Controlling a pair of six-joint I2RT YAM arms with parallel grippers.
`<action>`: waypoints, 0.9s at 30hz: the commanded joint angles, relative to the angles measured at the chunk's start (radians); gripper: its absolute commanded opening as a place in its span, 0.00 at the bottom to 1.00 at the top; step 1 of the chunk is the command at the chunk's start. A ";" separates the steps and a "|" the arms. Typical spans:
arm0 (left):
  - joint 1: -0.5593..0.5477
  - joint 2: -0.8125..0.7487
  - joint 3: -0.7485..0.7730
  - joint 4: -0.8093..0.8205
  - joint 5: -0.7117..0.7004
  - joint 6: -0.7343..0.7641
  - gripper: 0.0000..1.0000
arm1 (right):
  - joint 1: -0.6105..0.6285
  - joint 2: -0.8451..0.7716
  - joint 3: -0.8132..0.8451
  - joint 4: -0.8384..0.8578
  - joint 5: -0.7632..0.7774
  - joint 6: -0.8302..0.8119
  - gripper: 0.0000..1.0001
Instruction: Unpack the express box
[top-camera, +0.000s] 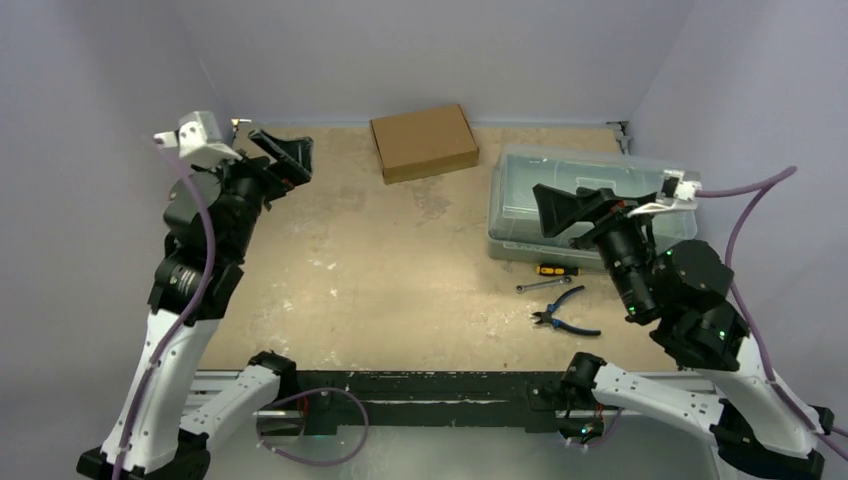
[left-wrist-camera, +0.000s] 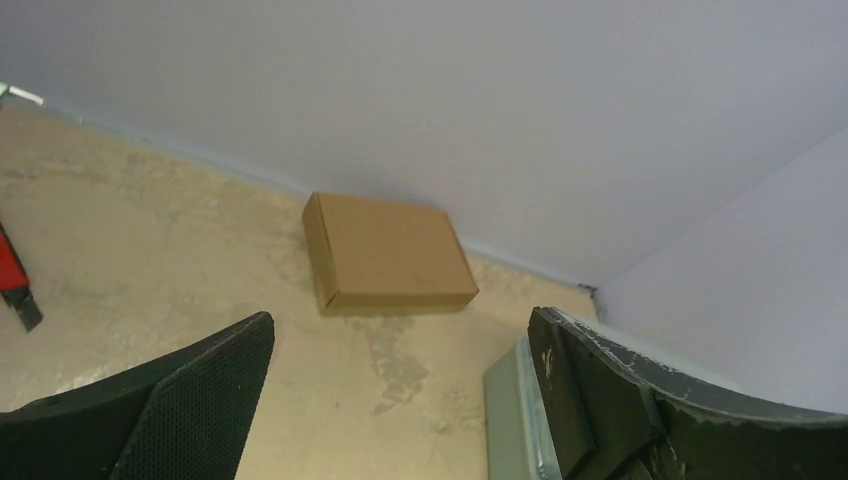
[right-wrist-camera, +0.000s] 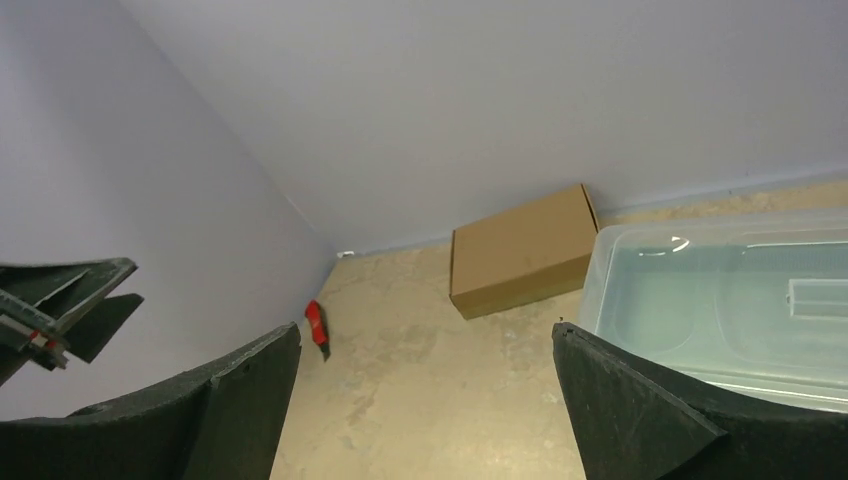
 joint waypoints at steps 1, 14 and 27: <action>0.006 0.062 -0.006 -0.053 0.010 -0.030 0.99 | 0.004 0.069 0.004 0.002 0.034 -0.013 0.99; 0.030 0.408 -0.026 -0.030 0.093 -0.069 0.99 | 0.004 0.218 -0.024 -0.046 0.038 0.009 0.99; 0.233 0.977 0.026 0.459 0.570 -0.269 0.99 | 0.004 0.264 -0.042 -0.024 -0.057 -0.004 0.99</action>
